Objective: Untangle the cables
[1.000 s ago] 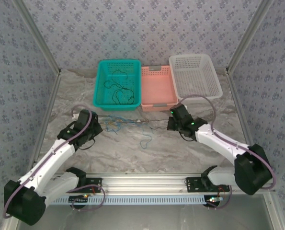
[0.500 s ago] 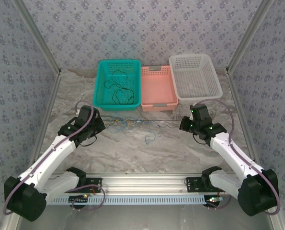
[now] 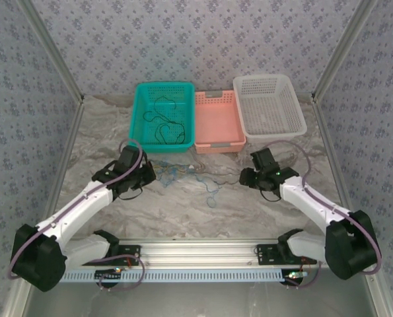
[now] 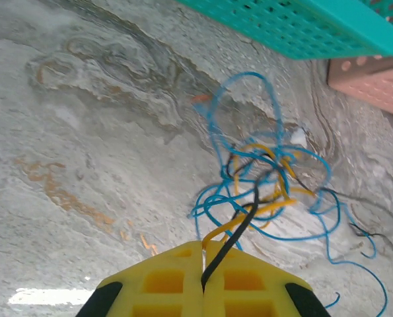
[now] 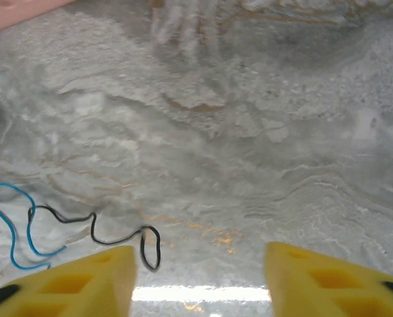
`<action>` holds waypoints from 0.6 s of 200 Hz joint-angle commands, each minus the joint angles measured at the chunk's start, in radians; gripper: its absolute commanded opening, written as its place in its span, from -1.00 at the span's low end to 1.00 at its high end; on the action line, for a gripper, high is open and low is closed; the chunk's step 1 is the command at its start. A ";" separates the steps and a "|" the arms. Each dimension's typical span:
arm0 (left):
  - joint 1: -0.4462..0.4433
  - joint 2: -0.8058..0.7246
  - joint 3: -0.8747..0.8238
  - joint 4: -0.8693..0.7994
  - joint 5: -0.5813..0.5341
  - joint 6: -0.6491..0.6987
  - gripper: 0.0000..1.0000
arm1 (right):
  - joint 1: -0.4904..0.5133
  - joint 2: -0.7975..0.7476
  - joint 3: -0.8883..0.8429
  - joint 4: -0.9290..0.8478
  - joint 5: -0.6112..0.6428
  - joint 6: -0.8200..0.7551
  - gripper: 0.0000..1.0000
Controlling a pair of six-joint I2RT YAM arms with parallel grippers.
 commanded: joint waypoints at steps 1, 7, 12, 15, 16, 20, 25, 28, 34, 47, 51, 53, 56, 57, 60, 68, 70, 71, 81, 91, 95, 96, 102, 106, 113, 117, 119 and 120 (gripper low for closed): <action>-0.017 -0.017 0.024 0.028 0.040 -0.017 -1.00 | 0.123 -0.103 0.005 -0.039 0.153 0.109 0.23; -0.019 -0.022 0.024 0.027 0.047 -0.022 -1.00 | 0.170 -0.123 0.007 -0.035 0.182 0.139 0.23; -0.021 -0.026 0.023 0.027 0.052 -0.024 -1.00 | 0.210 -0.136 0.007 -0.028 0.200 0.165 0.23; -0.023 -0.028 0.020 0.030 0.057 -0.027 -1.00 | 0.231 -0.141 0.009 -0.023 0.207 0.179 0.23; -0.023 -0.029 0.021 0.030 0.058 -0.027 -1.00 | 0.237 -0.142 0.009 -0.019 0.209 0.183 0.23; -0.025 -0.032 0.021 0.031 0.064 -0.029 -1.00 | 0.262 -0.146 0.011 -0.008 0.217 0.201 0.23; -0.025 -0.034 0.021 0.034 0.069 -0.032 -1.00 | 0.294 -0.145 0.016 0.004 0.225 0.222 0.23; -0.027 -0.036 0.020 0.034 0.074 -0.032 -1.00 | 0.307 -0.142 0.021 0.009 0.231 0.235 0.23; -0.029 -0.038 0.020 0.036 0.081 -0.033 -1.00 | 0.339 -0.138 0.030 0.019 0.245 0.258 0.25; -0.032 -0.044 0.024 0.032 0.090 -0.037 -1.00 | 0.395 -0.120 0.045 0.061 0.254 0.286 0.31; -0.035 -0.046 0.025 0.030 0.089 -0.038 -1.00 | 0.413 -0.111 0.051 0.077 0.252 0.292 0.31; -0.035 -0.047 0.024 0.030 0.089 -0.038 -1.00 | 0.419 -0.105 0.055 0.084 0.252 0.297 0.32; -0.037 -0.049 0.025 0.030 0.089 -0.038 -1.00 | 0.430 -0.096 0.060 0.093 0.250 0.303 0.32; -0.038 -0.050 0.025 0.030 0.089 -0.038 -1.00 | 0.434 -0.095 0.063 0.097 0.249 0.303 0.32; -0.039 -0.052 0.024 0.032 0.089 -0.038 -1.00 | 0.443 -0.082 0.070 0.111 0.246 0.308 0.32; -0.046 -0.058 0.023 0.038 0.089 -0.036 -1.00 | 0.465 -0.048 0.088 0.150 0.232 0.317 0.32; -0.049 -0.059 0.022 0.039 0.090 -0.034 -1.00 | 0.469 -0.040 0.092 0.162 0.227 0.318 0.32; -0.050 -0.059 0.022 0.039 0.089 -0.034 -1.00 | 0.472 -0.035 0.094 0.169 0.224 0.318 0.32; -0.059 -0.065 0.019 0.051 0.089 -0.024 -1.00 | 0.487 0.010 0.114 0.237 0.187 0.326 0.31; -0.073 -0.068 0.016 0.058 0.089 -0.010 -1.00 | 0.488 0.055 0.137 0.296 0.131 0.338 0.31; -0.076 -0.069 0.017 0.060 0.091 -0.003 -1.00 | 0.488 0.075 0.151 0.311 0.115 0.343 0.30; -0.077 -0.070 0.017 0.060 0.092 0.000 -1.00 | 0.489 0.078 0.155 0.314 0.112 0.344 0.30; -0.085 -0.072 0.017 0.064 0.096 0.016 -1.00 | 0.488 0.106 0.177 0.329 0.089 0.356 0.28; -0.092 -0.073 0.018 0.067 0.100 0.030 -1.00 | 0.488 0.119 0.192 0.337 0.074 0.364 0.27; -0.102 -0.080 0.016 0.074 0.102 0.056 -1.00 | 0.488 0.147 0.217 0.349 0.051 0.378 0.25; -0.109 -0.084 0.013 0.080 0.104 0.074 -1.00 | 0.489 0.160 0.230 0.355 0.041 0.388 0.24; -0.112 -0.087 0.011 0.084 0.105 0.083 -1.00 | 0.488 0.166 0.236 0.359 0.037 0.394 0.24; -0.113 -0.087 0.009 0.086 0.106 0.087 -1.00 | 0.489 0.169 0.240 0.361 0.033 0.396 0.23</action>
